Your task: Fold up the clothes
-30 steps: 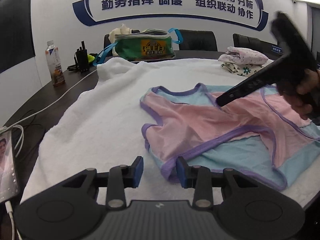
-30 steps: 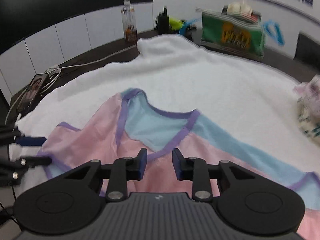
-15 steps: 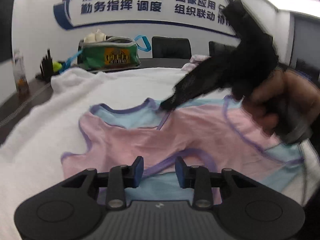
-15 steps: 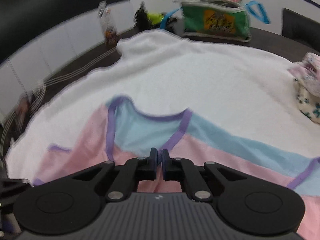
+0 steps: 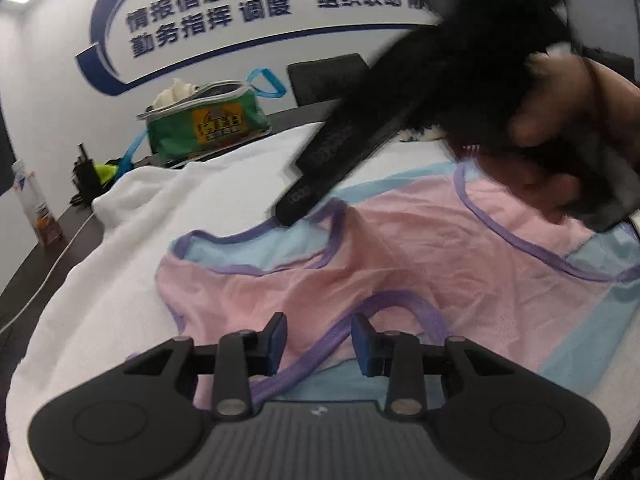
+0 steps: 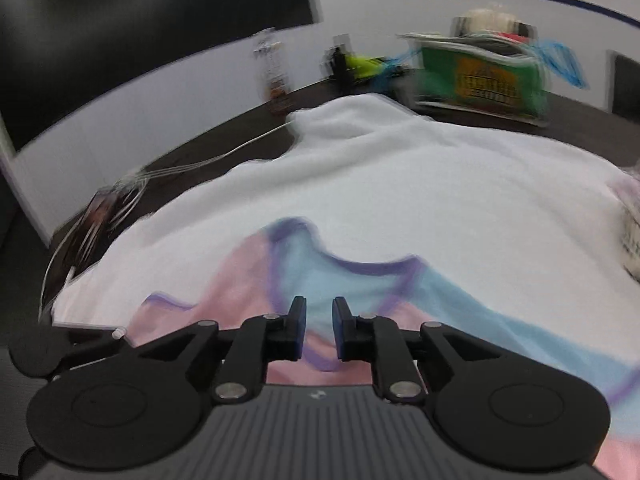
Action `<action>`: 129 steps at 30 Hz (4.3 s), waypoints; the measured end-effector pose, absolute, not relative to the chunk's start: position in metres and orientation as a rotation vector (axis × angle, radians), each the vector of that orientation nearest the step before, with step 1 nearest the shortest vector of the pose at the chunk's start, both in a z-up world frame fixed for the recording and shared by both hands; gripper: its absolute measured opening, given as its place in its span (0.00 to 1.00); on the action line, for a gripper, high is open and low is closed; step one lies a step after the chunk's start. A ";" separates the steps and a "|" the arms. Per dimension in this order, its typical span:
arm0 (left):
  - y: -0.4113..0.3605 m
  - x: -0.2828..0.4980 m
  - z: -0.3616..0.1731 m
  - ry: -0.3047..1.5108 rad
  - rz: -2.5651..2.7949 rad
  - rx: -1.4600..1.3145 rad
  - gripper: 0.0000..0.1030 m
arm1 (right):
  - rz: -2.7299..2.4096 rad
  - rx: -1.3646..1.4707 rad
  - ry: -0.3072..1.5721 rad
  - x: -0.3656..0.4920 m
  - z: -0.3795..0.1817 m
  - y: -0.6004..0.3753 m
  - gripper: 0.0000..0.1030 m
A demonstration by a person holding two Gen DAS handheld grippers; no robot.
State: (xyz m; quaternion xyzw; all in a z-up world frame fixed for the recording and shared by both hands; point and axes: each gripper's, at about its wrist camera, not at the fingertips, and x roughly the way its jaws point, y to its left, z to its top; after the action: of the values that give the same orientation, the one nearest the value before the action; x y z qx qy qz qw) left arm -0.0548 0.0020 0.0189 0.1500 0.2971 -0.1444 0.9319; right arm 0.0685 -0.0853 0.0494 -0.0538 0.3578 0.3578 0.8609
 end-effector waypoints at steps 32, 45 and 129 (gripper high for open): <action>0.062 -0.092 0.055 0.475 -0.260 -0.077 0.01 | 0.904 -0.010 0.819 0.099 0.069 -0.043 0.04; -0.023 -0.109 0.036 0.478 -0.390 0.151 0.09 | 0.765 0.039 0.825 0.094 0.054 -0.107 0.04; 0.027 -0.100 0.020 0.559 -0.029 -0.120 0.11 | 0.847 -0.040 0.787 0.095 0.058 -0.053 0.14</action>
State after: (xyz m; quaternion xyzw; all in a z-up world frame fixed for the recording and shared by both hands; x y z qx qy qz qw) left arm -0.0997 0.0269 0.0205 -0.0594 0.2759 -0.0145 0.9592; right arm 0.0955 -0.0530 0.0577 -0.0187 0.3719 0.4002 0.8374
